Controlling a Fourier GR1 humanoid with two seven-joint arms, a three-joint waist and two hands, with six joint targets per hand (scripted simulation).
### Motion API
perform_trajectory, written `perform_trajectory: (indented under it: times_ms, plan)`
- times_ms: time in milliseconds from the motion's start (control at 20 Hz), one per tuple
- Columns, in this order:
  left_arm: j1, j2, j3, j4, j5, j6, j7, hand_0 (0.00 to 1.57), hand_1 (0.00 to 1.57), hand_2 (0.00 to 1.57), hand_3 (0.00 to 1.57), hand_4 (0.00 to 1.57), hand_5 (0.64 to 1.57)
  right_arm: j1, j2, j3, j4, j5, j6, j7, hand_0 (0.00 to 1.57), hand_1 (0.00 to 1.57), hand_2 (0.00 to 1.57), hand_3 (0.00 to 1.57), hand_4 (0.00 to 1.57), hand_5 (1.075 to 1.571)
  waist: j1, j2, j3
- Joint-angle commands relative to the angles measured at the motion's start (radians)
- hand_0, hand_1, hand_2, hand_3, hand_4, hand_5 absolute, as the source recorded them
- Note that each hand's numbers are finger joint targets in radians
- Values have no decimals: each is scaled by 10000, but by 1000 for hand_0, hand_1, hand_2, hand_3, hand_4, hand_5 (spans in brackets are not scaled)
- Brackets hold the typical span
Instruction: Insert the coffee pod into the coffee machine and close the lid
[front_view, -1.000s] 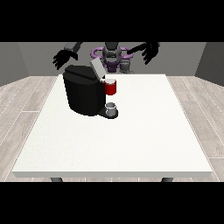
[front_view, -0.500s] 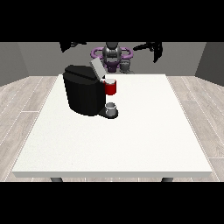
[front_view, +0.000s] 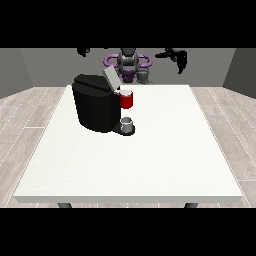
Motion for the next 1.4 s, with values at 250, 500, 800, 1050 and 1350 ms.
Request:
perform_trajectory:
  times_ms: [250,500,800,1050,1350]
  plan:
    - [1528,-144,-768,-2297,952,-346,586,0,0,0,0,103,1571,-951,-14,106,451,393,122,407,0,0,0,0,123,1571,478,488,2]
    - [1886,-290,-967,-3394,1414,149,715,0,0,0,0,0,1571,-1740,-148,-361,1082,19,469,191,0,0,0,0,0,1571,437,1303,2]
    - [2641,-183,-1595,-4901,1602,346,1554,0,0,0,0,0,1571,-1922,381,-339,2129,145,247,-470,0,0,0,0,0,1571,426,1653,2]
    - [2791,-39,-1672,-5486,1697,744,1809,0,0,0,0,0,1571,-2412,323,-287,2740,216,620,-776,0,0,0,0,0,1571,94,2027,2]
    - [2781,330,-1684,-5846,1943,431,1694,0,0,0,0,0,1571,-3357,163,-243,3545,849,314,-1132,0,0,0,0,0,1571,403,2655,2]
